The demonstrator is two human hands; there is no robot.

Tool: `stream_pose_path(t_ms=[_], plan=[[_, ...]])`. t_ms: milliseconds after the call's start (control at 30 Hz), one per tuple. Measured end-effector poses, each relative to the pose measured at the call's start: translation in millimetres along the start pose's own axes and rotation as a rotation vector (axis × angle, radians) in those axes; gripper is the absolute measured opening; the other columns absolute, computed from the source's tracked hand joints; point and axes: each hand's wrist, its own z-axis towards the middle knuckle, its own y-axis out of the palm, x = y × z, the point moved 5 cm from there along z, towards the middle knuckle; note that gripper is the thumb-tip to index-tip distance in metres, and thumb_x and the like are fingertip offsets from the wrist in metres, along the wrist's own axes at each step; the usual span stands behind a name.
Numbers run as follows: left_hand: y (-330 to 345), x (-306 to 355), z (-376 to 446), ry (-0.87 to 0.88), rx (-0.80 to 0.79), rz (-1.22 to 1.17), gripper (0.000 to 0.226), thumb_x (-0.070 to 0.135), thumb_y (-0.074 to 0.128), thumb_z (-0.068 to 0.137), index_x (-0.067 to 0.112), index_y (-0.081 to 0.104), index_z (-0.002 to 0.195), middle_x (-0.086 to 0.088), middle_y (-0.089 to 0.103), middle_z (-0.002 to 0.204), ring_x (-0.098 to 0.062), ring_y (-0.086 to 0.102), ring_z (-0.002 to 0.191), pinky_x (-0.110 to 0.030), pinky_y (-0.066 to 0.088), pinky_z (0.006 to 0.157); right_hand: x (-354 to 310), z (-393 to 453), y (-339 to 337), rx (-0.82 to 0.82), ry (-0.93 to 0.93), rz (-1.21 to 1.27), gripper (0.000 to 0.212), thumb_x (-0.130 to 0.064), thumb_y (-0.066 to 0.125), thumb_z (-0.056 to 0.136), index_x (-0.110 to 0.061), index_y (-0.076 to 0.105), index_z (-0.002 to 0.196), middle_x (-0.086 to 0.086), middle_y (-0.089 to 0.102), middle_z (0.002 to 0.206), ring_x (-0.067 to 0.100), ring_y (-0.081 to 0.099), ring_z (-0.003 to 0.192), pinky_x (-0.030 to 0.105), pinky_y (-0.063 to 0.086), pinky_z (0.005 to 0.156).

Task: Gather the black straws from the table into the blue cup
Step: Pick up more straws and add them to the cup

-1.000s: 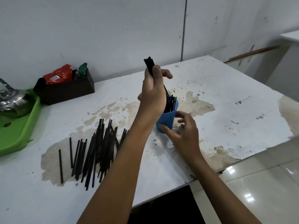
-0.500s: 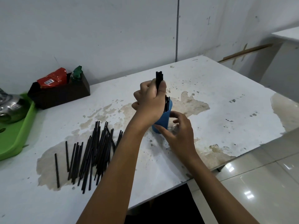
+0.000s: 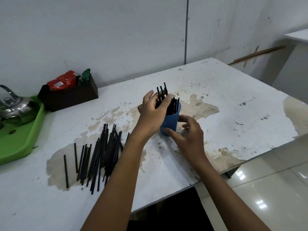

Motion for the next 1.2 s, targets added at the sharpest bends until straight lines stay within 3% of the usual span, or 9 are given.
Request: stream_pose_path(t_ms=[100,167,233,300,400,467,667,967,1200], plan=[[-1.4,-5.9,-0.5,-0.071,-0.001,-0.080,0.062,0.068,0.034,0.095,0.032,0.049,0.143,0.013,0.030,0.160,-0.012,0.013,0.152,-0.047,0.015,0.123,-0.7,0.3,-4.2,0.014,0.050,0.020,0.053,-0.044,0.084,0.067,-0.018,0.062,0.107,-0.010,0.062,0.099,0.009,0.058,0.089,0.018,0.047,0.071],[-3.5,-8.5,-0.1,-0.067,0.013,-0.122,0.062,0.066,0.033,0.094,0.031,0.052,0.142,0.015,0.041,0.153,-0.005,0.023,0.148,-0.040,0.020,0.122,-1.0,-1.1,-8.3,0.020,0.064,0.009,0.046,-0.044,0.086,0.064,-0.019,0.062,0.095,-0.009,0.062,0.090,0.010,0.058,0.081,0.014,0.044,0.065],[-6.5,-7.0,-1.0,-0.042,0.022,-0.156,0.042,0.050,0.040,0.102,0.029,0.059,0.133,0.020,0.056,0.135,0.007,0.045,0.127,-0.023,0.035,0.108,-2.4,-4.7,-12.3,0.025,0.053,-0.004,0.039,-0.042,0.086,0.065,-0.021,0.059,0.083,-0.009,0.061,0.082,0.012,0.056,0.074,0.019,0.045,0.061],[-9.8,-5.0,-3.3,-0.030,0.032,-0.177,0.036,0.038,0.048,0.103,0.034,0.056,0.137,0.027,0.058,0.124,0.017,0.051,0.107,-0.013,0.040,0.091,-6.4,-10.5,-13.8,0.018,0.025,-0.008,0.034,-0.040,0.085,0.068,-0.021,0.058,0.077,-0.009,0.060,0.077,0.013,0.055,0.070,0.025,0.048,0.059],[-17.3,-6.4,-6.6,-0.013,0.060,-0.224,0.040,0.037,0.054,0.100,0.041,0.052,0.140,0.034,0.055,0.122,0.029,0.049,0.093,-0.019,0.042,0.094,-18.2,-21.1,-7.5,-0.041,-0.059,-0.025,0.029,-0.034,0.084,0.071,-0.020,0.059,0.076,-0.009,0.061,0.075,0.009,0.056,0.069,0.022,0.048,0.059],[-23.7,-8.1,-8.7,0.002,0.090,-0.244,0.041,0.036,0.054,0.100,0.040,0.051,0.140,0.026,0.053,0.136,0.025,0.050,0.100,-0.027,0.044,0.102,-27.3,-28.0,2.7,-0.124,-0.140,-0.012,0.023,-0.029,0.082,0.075,-0.019,0.062,0.080,-0.007,0.063,0.078,0.008,0.058,0.072,0.020,0.049,0.062],[-73.1,-25.8,-28.7,0.030,0.183,-0.105,0.032,0.031,0.055,0.099,0.042,0.060,0.129,0.029,0.057,0.129,0.003,0.054,0.117,-0.026,0.047,0.096,-48.6,-47.5,57.0,-0.375,-0.298,-0.109,0.016,-0.022,0.073,0.084,-0.016,0.069,0.098,-0.003,0.069,0.096,0.010,0.060,0.087,0.020,0.049,0.077],[-151.6,-73.4,-67.0,-0.131,0.342,0.274,0.017,0.037,0.064,0.091,0.034,0.073,0.104,0.017,0.070,0.099,0.004,0.064,0.088,-0.021,0.051,0.080,-60.5,-52.8,107.7,-0.569,-0.399,-0.204,0.025,-0.005,0.056,0.089,-0.014,0.070,0.107,0.001,0.069,0.104,0.017,0.052,0.102,0.018,0.038,0.083],[-171.7,-104.4,-86.6,-0.312,0.337,0.742,0.056,0.059,0.066,0.082,0.023,0.063,0.124,0.000,0.069,0.114,-0.020,0.064,0.104,-0.031,0.048,0.086,-58.5,-60.8,113.5,-0.538,-0.490,-0.270,0.032,0.000,0.059,0.088,-0.010,0.067,0.117,0.002,0.066,0.118,0.019,0.053,0.113,0.032,0.049,0.091]])
